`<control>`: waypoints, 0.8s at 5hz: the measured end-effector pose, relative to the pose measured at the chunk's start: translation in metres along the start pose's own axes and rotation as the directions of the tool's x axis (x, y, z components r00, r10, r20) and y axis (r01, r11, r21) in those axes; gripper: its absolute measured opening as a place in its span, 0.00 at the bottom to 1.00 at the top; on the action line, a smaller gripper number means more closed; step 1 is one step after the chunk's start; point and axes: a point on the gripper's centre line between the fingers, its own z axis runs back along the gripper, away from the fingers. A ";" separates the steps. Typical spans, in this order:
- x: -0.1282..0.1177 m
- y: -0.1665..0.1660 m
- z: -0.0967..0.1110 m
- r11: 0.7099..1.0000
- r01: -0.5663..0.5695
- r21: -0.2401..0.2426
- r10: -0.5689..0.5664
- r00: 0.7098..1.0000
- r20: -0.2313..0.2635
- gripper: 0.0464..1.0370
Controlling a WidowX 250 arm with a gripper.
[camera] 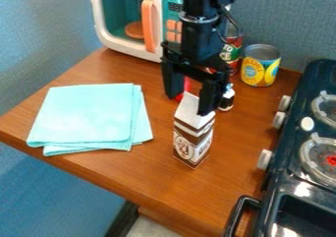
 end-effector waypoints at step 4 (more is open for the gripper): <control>0.006 0.000 -0.019 0.999 -0.035 0.023 0.037 0.998 -0.057 0.96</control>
